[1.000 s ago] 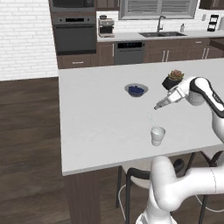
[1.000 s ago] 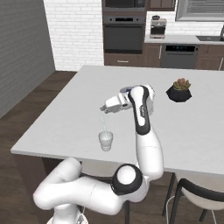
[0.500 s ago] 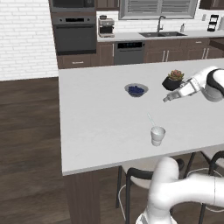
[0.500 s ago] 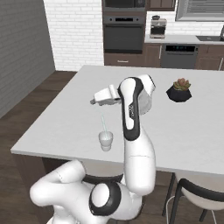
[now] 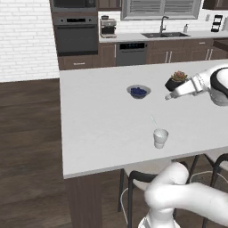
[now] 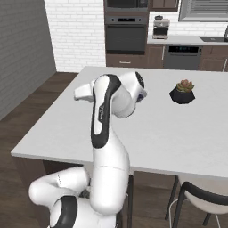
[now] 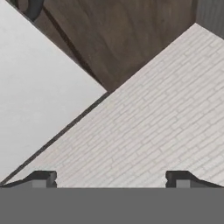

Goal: Take a straw from the drawer in front and place it inside the glass cup on the dining counter.

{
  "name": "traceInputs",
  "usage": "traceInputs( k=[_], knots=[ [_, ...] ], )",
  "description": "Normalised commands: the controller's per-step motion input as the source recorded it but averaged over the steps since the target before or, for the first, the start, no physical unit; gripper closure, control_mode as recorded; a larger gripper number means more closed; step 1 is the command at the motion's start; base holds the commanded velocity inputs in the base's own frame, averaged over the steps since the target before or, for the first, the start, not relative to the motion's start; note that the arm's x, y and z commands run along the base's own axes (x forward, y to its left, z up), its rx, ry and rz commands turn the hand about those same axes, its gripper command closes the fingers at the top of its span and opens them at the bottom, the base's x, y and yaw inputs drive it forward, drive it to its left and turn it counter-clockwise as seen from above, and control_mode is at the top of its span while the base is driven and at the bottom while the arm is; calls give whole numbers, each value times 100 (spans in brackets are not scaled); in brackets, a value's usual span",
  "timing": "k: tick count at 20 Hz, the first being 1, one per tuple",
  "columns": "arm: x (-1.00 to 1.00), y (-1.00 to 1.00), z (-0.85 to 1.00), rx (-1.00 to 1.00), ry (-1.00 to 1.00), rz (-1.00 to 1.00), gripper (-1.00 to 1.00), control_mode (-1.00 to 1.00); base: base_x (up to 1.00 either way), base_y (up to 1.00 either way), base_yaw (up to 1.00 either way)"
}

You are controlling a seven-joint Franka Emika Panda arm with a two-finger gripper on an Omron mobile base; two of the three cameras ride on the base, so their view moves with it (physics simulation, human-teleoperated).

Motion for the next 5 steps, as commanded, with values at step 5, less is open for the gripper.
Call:
traceInputs(
  k=[5],
  knots=[
    [-29, 51, 8, -1, 0, -23, -100, -100, 0, 0, 0]
  ],
)
